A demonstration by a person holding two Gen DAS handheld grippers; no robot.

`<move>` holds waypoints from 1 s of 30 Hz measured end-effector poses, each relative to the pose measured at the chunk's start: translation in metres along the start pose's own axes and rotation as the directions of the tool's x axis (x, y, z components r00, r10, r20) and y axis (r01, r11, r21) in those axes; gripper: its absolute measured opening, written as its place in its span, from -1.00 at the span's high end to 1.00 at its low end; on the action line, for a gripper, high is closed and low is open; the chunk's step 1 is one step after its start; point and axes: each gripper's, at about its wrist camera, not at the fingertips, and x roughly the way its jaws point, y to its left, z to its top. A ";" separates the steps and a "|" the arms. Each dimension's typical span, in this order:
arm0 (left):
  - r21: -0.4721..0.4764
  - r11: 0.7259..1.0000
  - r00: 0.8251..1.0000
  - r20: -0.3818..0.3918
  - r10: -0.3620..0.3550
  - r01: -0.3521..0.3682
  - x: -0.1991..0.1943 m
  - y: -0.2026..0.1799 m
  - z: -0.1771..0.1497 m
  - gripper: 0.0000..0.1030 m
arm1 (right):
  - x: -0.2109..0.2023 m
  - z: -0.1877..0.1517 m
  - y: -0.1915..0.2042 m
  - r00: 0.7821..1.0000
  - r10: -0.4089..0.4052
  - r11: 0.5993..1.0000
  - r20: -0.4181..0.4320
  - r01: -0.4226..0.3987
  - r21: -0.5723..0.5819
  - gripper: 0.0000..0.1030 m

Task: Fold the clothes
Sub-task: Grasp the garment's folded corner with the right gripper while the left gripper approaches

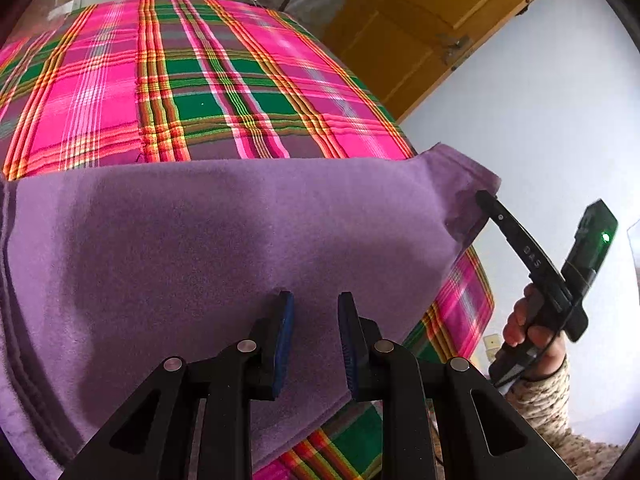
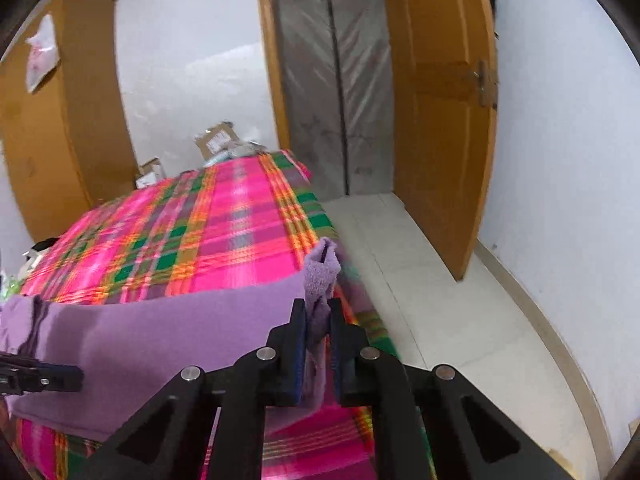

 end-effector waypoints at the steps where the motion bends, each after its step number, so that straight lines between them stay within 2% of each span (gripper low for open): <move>1: -0.007 1.000 1.000 -0.002 -0.009 0.009 0.000 0.001 0.001 0.56 | -0.002 -0.001 0.006 1.000 0.012 1.000 0.004 -0.012 -0.016 0.79; 7: -0.040 0.997 0.998 -0.008 -0.066 0.065 -0.003 0.003 0.006 0.55 | -0.013 -0.004 0.043 0.996 0.084 0.991 0.027 -0.081 -0.111 0.80; 9: -0.055 0.994 0.995 0.003 -0.099 0.099 -0.004 0.003 0.010 0.55 | -0.017 -0.006 0.055 0.994 0.109 0.984 0.033 -0.103 -0.143 0.80; 13: -0.078 0.991 0.994 0.031 -0.105 0.107 -0.005 0.007 0.020 0.55 | -0.023 -0.009 0.078 0.987 0.156 0.969 0.038 -0.145 -0.201 0.80; 14: -0.086 0.988 0.991 0.034 -0.126 0.129 -0.005 0.008 0.023 0.55 | -0.022 -0.012 0.082 0.987 0.161 0.966 0.030 -0.151 -0.207 0.80; 15: -0.093 0.984 0.988 0.037 -0.148 0.151 -0.005 0.008 0.025 0.51 | -0.021 -0.016 0.086 0.986 0.162 0.963 0.022 -0.154 -0.219 0.80; 17: -0.091 0.984 0.987 0.040 -0.153 0.156 -0.004 0.006 0.029 0.31 | -0.017 -0.023 0.094 0.986 0.165 0.957 0.006 -0.159 -0.243 0.80; 20: -0.093 0.980 0.984 0.044 -0.171 0.174 -0.004 0.003 0.035 0.31 | -0.014 -0.033 0.106 0.986 0.166 0.947 -0.014 -0.163 -0.277 0.80; 23: -0.108 0.965 0.971 0.029 -0.237 0.239 0.004 0.001 0.043 0.31 | -0.011 -0.040 0.116 0.987 0.161 0.940 -0.019 -0.159 -0.300 0.80; 26: -0.143 0.955 0.966 0.016 -0.259 0.258 0.012 0.002 0.050 0.30 | -0.012 -0.045 0.122 0.985 0.170 0.935 -0.026 -0.170 -0.312 0.80; 28: -0.167 0.946 0.959 0.006 -0.282 0.279 0.018 0.003 0.054 0.12 | -0.014 -0.048 0.125 0.985 0.172 0.928 -0.030 -0.172 -0.330 0.80; 30: -0.199 0.935 0.953 -0.011 -0.302 0.294 0.024 0.005 0.057 0.11 | -0.015 -0.050 0.128 0.984 0.176 0.922 -0.030 -0.175 -0.345 0.80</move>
